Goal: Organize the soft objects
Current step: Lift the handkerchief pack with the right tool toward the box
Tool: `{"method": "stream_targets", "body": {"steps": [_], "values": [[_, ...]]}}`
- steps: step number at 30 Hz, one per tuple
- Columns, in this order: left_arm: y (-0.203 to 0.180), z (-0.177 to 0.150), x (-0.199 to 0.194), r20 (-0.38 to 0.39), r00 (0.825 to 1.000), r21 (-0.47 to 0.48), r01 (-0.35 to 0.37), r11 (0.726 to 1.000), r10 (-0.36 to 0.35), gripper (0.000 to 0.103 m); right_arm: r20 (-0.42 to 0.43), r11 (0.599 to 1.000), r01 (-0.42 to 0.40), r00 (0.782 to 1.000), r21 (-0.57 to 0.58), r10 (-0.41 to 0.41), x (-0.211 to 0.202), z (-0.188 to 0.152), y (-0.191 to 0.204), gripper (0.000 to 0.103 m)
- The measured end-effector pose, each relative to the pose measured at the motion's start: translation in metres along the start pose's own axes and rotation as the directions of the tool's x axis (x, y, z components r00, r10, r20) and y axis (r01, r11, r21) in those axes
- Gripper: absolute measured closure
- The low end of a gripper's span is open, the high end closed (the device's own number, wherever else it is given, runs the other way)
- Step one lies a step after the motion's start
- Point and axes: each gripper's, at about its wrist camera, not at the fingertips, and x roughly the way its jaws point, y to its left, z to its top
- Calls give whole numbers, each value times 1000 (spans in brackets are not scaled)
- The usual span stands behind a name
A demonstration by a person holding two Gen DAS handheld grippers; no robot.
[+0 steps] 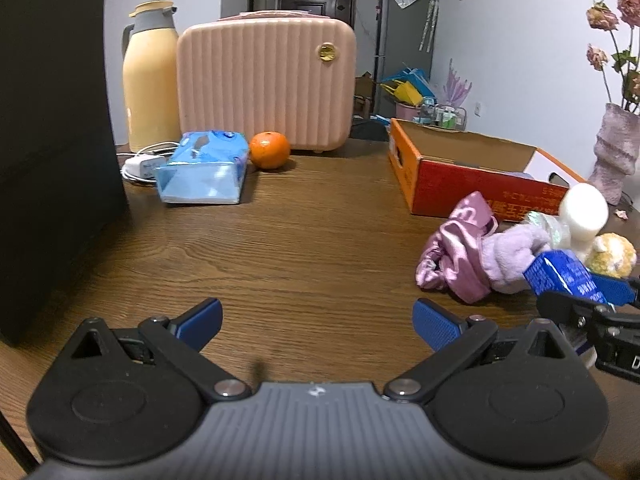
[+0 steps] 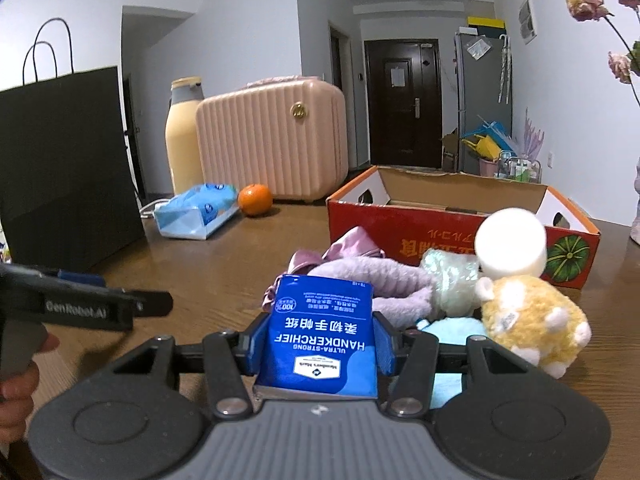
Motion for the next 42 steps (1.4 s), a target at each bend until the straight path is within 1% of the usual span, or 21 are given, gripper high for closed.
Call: {"method": "stream_targets", "body": {"steps": [11, 26, 32, 42], "values": [[-31, -7, -1, -6, 999, 20, 39, 999, -39, 0, 57, 999, 8, 998, 47, -11, -20, 2, -22, 51], [-86, -19, -3, -25, 992, 75, 124, 989, -122, 0, 119, 994, 34, 992, 100, -46, -47, 1, -61, 51], [-108, -24, -3, -39, 987, 94, 161, 982, -158, 0, 139, 994, 56, 988, 96, -69, -58, 0, -72, 51], [-141, -30, -2, -59, 983, 123, 182, 976, -176, 0, 137, 990, 121, 982, 78, -131, -72, -7, -91, 51]]}}
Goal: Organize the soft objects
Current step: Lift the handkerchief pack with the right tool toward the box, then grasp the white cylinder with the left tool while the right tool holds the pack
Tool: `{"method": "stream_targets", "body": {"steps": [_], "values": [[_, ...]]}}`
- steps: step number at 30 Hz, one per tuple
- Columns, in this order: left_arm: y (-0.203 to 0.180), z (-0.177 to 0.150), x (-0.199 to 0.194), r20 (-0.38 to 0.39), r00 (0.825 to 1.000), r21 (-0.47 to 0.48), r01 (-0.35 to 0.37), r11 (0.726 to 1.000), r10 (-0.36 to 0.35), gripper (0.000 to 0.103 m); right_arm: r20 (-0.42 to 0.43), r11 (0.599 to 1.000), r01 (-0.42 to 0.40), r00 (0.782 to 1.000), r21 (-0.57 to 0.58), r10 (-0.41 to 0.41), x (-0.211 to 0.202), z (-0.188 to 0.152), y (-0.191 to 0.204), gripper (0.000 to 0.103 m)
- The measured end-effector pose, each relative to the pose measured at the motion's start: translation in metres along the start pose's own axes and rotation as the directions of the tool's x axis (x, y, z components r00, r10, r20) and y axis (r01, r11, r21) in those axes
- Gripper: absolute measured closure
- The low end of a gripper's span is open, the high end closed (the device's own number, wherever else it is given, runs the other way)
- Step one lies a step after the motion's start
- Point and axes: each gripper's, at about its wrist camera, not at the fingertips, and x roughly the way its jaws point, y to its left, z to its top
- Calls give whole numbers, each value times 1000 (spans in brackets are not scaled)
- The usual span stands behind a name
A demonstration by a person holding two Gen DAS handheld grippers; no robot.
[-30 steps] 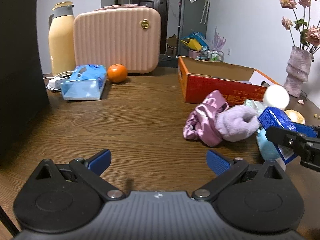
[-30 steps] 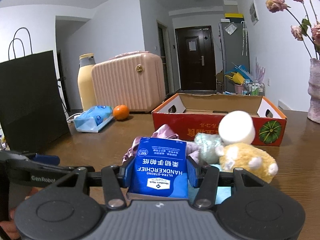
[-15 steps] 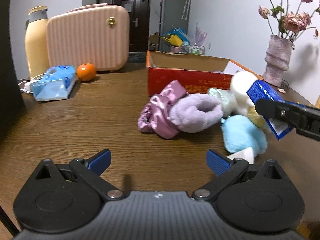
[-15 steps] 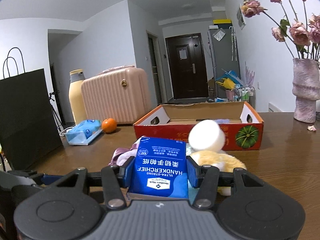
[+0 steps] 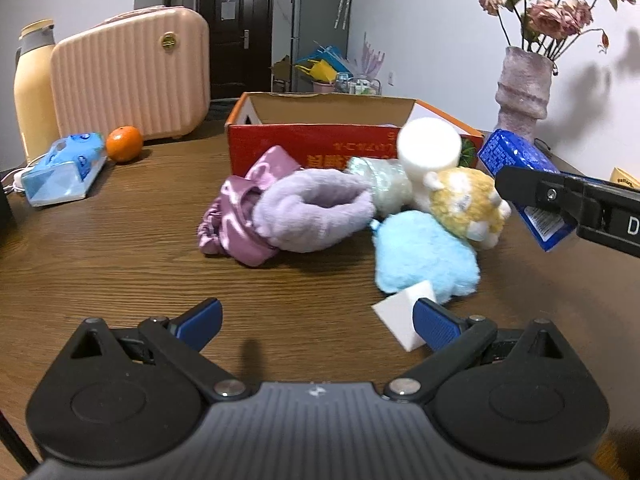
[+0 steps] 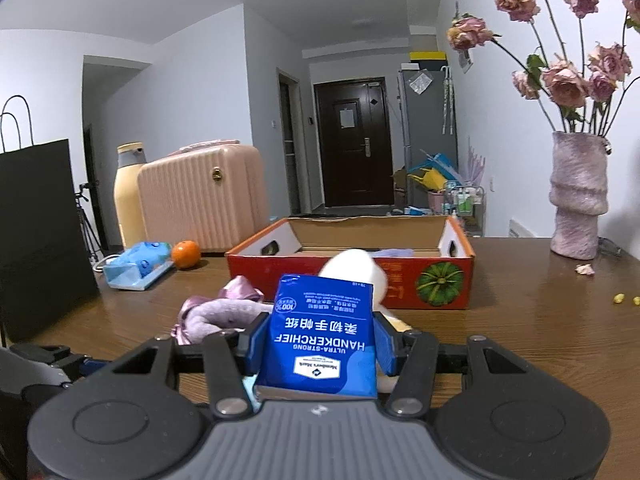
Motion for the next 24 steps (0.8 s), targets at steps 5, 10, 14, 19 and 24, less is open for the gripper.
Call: {"method": "stream_targets", "body": {"steps": [5, 10, 14, 19, 24], "values": [[-14, 0, 5, -7, 1000, 16, 1, 1000, -1, 0, -4, 999, 41, 999, -12, -41, -5, -2, -14, 51], [-28, 2, 12, -12, 1000, 38, -1, 999, 1, 0, -5, 998, 70, 998, -7, -70, -9, -3, -29, 51], [-39, 4, 18, -12, 1000, 61, -14, 998, 15, 0, -2, 996, 86, 996, 3, -86, -12, -3, -38, 51], [-47, 6, 28, -31, 999, 72, -12, 997, 14, 0, -3, 996, 93, 996, 14, -93, -12, -3, -43, 51], [-47, 10, 34, -40, 999, 60, -8, 998, 10, 3, -12, 996, 94, 996, 11, -94, -10, -4, -43, 51]]}}
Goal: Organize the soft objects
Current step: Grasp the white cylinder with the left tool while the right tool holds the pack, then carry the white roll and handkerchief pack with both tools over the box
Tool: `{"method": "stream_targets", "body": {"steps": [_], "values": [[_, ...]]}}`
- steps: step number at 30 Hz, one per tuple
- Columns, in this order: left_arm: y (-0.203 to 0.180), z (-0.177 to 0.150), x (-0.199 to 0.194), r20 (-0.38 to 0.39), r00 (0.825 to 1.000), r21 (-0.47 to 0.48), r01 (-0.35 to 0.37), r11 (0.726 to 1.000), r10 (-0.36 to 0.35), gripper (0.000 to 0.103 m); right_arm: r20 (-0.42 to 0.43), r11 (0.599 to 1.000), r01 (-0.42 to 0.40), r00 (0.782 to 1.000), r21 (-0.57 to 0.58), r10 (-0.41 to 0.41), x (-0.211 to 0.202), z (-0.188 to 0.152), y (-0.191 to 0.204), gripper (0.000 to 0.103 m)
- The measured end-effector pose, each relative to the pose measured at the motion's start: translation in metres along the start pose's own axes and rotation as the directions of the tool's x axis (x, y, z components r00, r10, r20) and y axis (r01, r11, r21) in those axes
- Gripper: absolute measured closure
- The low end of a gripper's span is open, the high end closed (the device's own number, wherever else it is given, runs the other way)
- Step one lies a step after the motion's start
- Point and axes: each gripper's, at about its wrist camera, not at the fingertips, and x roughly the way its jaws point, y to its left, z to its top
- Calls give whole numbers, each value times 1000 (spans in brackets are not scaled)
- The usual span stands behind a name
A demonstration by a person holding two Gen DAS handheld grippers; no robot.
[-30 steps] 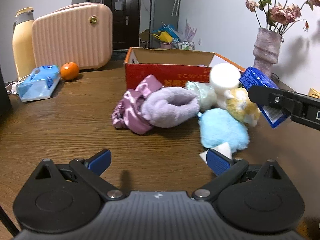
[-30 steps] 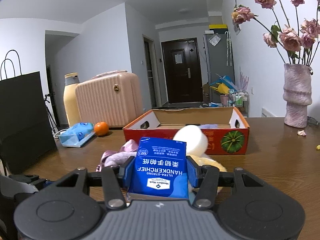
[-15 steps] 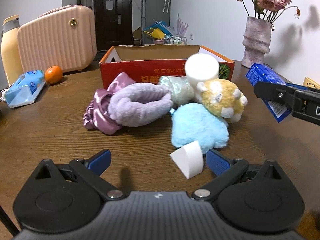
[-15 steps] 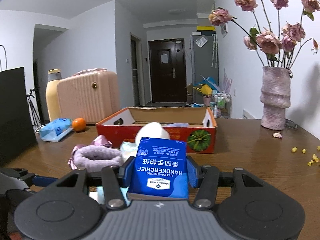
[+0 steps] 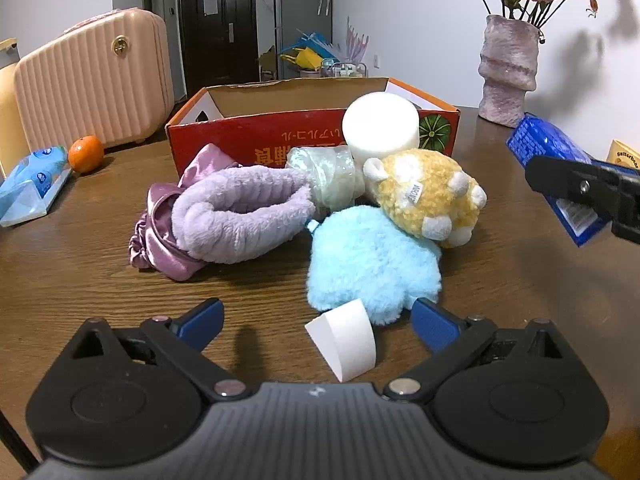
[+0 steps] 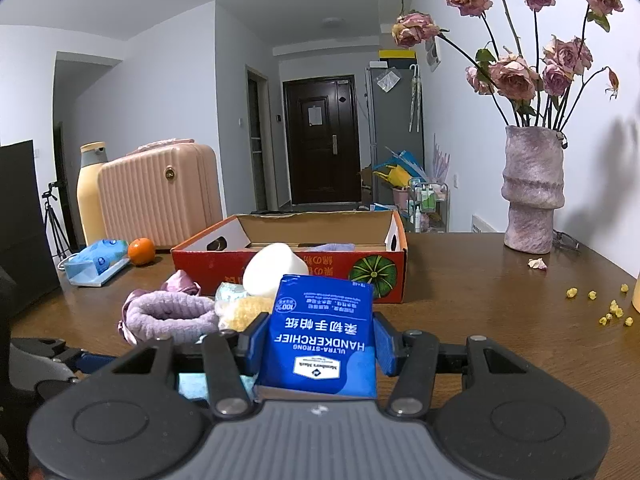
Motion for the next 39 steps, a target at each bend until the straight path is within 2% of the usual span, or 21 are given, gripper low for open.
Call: {"method": "stream_targets", "body": {"steps": [1, 7, 15, 18, 26, 39], "values": [[0, 1, 1, -2, 1000, 0, -3, 1000, 3, 4, -3, 1000, 1, 1000, 0, -1, 1, 0, 0, 51], [3, 1, 5, -27, 999, -11, 23, 1000, -24, 26, -16, 1000, 7, 1000, -2, -7, 5, -1, 0, 51], [6, 0, 4, -40, 997, -25, 66, 998, -67, 67, -32, 1000, 25, 999, 1, -25, 10, -3, -2, 51], [7, 0, 2, -38, 996, -31, 83, 996, -84, 76, -34, 1000, 28, 999, 4, -28, 12, -4, -3, 51], [13, 1, -7, -9, 995, -53, 101, 993, -102, 80, -35, 999, 44, 998, 14, -44, 14, -6, -7, 51], [29, 5, -33, 96, 989, -87, 123, 989, -115, 80, -10, 999, 36, 999, 29, -36, 12, -7, -10, 51]]}}
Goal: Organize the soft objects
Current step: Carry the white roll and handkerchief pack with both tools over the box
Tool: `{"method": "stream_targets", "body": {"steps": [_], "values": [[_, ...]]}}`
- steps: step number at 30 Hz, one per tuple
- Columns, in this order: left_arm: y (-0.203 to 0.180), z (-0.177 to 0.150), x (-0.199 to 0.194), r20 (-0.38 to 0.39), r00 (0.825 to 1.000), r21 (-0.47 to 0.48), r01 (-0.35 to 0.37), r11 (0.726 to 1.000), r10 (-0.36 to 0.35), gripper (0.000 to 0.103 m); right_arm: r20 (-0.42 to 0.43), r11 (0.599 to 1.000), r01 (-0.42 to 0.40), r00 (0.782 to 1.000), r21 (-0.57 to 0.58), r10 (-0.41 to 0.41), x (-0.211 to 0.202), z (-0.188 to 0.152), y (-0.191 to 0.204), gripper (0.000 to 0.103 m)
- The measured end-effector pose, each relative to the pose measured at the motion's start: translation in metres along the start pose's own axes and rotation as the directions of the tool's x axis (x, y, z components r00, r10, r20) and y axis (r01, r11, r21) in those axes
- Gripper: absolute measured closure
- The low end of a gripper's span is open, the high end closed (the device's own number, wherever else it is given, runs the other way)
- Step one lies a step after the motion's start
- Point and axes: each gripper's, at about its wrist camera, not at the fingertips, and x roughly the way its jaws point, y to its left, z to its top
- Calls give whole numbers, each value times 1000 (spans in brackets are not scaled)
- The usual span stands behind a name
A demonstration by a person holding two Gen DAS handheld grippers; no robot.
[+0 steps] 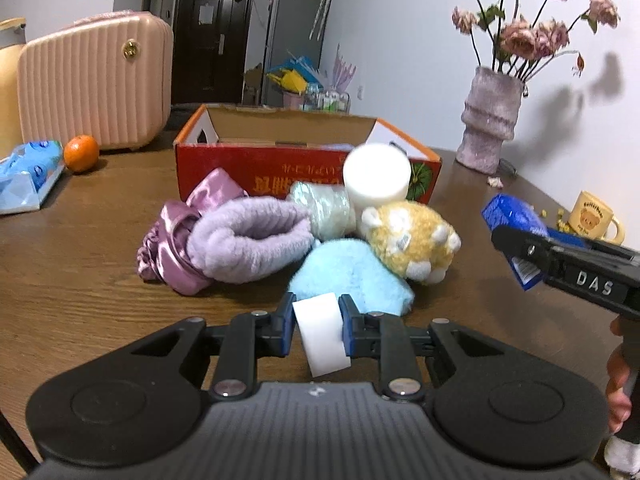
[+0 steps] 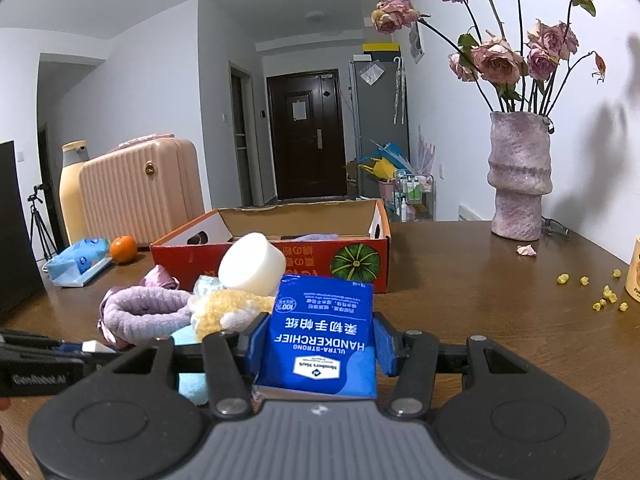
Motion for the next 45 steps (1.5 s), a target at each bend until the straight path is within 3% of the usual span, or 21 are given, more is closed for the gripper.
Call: {"method": "stream_targets", "body": {"steps": [19, 45], "values": [[14, 33, -25, 142, 990, -27, -15, 1000, 18, 80, 48, 1000, -11, 999, -25, 13, 18, 11, 10, 51], [32, 107, 10, 244, 969, -127, -15, 992, 46, 80, 168, 999, -23, 986, 31, 18, 60, 52, 9, 51]]}}
